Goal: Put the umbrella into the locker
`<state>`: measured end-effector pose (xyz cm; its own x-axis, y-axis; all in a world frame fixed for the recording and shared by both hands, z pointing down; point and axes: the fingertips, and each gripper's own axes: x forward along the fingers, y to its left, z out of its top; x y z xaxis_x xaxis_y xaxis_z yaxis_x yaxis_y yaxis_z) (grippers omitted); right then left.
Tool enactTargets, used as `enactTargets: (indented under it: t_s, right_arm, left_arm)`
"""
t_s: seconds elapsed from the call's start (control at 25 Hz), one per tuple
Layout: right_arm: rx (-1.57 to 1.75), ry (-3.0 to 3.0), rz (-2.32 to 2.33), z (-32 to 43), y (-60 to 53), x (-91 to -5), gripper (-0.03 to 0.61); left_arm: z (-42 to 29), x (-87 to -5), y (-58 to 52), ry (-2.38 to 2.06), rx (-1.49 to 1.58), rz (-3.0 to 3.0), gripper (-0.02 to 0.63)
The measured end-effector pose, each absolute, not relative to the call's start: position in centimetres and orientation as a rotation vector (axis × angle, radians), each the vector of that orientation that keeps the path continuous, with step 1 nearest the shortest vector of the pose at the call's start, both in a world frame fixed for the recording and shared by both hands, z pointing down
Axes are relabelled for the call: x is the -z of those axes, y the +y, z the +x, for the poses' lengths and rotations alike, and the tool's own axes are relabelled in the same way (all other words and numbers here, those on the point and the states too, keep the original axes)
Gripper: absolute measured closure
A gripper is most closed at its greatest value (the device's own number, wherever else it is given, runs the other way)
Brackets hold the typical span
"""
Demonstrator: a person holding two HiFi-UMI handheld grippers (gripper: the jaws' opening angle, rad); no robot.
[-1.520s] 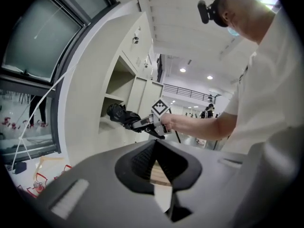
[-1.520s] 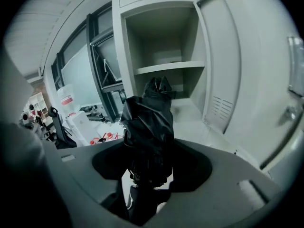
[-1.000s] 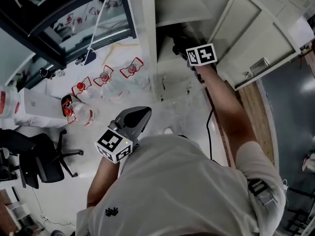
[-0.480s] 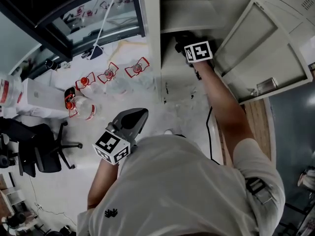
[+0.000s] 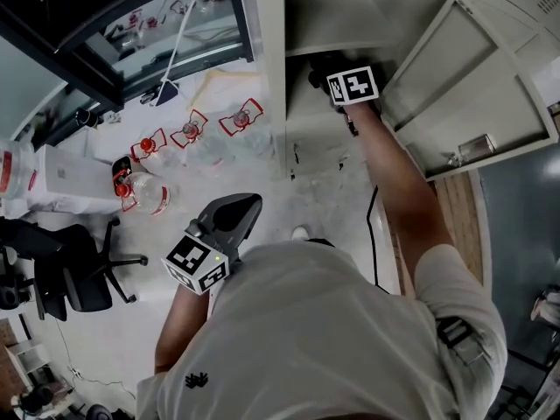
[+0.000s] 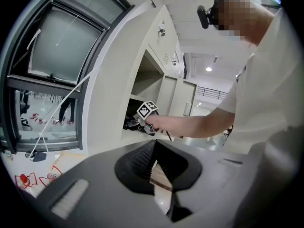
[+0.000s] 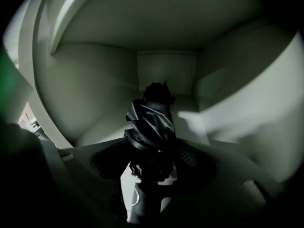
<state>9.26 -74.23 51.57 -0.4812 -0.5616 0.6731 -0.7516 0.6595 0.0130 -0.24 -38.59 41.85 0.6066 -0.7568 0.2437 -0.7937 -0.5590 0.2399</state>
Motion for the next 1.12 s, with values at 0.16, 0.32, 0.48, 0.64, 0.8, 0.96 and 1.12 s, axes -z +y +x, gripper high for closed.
enactTargets:
  t_s: [0.16, 0.32, 0.48, 0.64, 0.8, 0.96, 1.12]
  right_arm:
    - [-0.359, -2.235, 1.059, 10.0, -73.5, -50.5, 0.331]
    - [-0.342, -2.238, 1.105, 10.7, -72.2, -49.5, 0.331]
    - [-0.312, -2.228, 1.152, 11.6, -70.3, -48.2, 0.331]
    - [-0.314, -2.221, 1.204, 12.3, -67.8, -46.8, 0.331]
    - [-0.308, -2.231, 1.241, 12.5, -64.4, -45.7, 0.333]
    - [-0.326, -2.240, 1.270, 12.4, -60.5, -44.8, 0.334]
    - [-0.341, -2.247, 1.294, 12.0, -56.3, -44.4, 0.342]
  left_arm:
    - [-0.8, -41.8, -37.9, -1.220, -0.156, 2.521, 0.558]
    - [-1.3, -41.8, -37.0, -1.184, -0.161, 2.547, 0.558]
    - [-1.8, -41.7, -35.9, -1.135, -0.163, 2.580, 0.558]
    - [-2.5, -41.3, -34.5, -1.088, -0.155, 2.615, 0.558]
    - [-3.3, -41.4, -32.8, -1.043, -0.159, 2.651, 0.558]
    - [-4.4, -41.3, -30.7, -0.984, -0.166, 2.672, 0.558]
    - [-5.7, -41.3, -28.4, -0.942, -0.166, 2.693, 0.558]
